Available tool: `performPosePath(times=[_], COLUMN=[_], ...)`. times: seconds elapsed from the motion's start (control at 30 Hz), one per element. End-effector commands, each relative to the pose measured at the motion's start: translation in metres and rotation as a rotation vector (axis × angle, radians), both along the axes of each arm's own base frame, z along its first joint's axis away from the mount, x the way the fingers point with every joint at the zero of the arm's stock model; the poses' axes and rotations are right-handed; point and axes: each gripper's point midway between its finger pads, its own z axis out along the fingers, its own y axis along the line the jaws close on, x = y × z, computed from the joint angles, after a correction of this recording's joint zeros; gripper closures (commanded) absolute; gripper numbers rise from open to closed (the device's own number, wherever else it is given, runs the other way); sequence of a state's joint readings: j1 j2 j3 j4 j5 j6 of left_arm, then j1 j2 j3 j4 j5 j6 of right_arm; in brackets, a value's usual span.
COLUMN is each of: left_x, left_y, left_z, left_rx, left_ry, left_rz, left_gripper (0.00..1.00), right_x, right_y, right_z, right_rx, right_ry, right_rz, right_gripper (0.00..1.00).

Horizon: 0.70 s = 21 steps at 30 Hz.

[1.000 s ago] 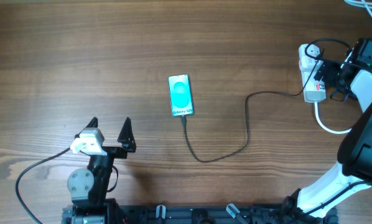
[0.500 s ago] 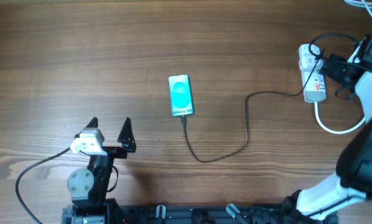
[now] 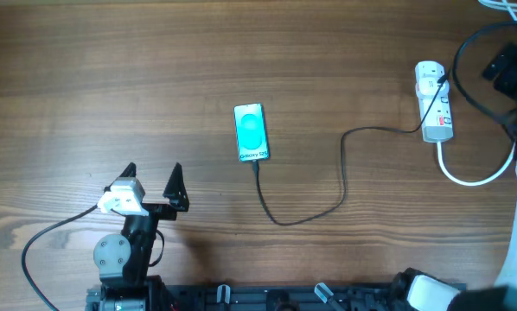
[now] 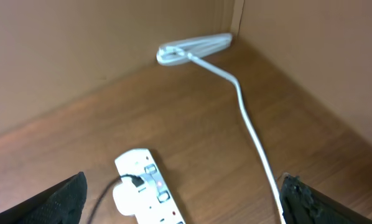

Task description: Plug charger to phone and switch on socket

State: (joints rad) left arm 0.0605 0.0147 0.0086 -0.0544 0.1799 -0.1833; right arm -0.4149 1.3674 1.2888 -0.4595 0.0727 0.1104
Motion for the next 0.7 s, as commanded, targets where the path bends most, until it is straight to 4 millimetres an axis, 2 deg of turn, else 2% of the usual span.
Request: performPosePath(times=[0.0,0.13,0.23,0.33,0.37,0.5,0.67], left_x=[0.0,0.0,0.0,0.0,0.0,0.0,0.0], left_y=[0.001,0.001,0.001,0.001,0.001,0.001,0.001], left_z=[-0.001,-0.001,-0.001,-0.001,-0.001,-0.001,-0.001], left_rx=[0.023,0.023,0.023,0.023,0.023,0.023,0.023], left_ry=[-0.001,-0.001,-0.001,-0.001,-0.001,-0.001,-0.001], left_rz=[0.008,0.008,0.008,0.008,0.008,0.008,0.008], left_gripper=[0.0,0.0,0.0,0.0,0.0,0.0,0.0], right_x=[-0.017,-0.025,-0.02,-0.016,-0.014,-0.006,-0.006], right_y=[0.007,0.031,0.06,0.08,0.087,0.113,0.125], right_z=[0.037,0.061,0.067,0.069,0.067,0.037,-0.005], right_rx=[-0.048,-0.067,-0.079,-0.105,-0.104,-0.076,-0.057], right_ry=[-0.082,-0.135,-0.151,-0.147,-0.139,-0.077,0.013], right_rz=[-0.004,0.044,0.105,0.123,0.146,0.217,0.252], right_gripper=[0.0,0.0,0.0,0.0,0.0,0.0,0.0])
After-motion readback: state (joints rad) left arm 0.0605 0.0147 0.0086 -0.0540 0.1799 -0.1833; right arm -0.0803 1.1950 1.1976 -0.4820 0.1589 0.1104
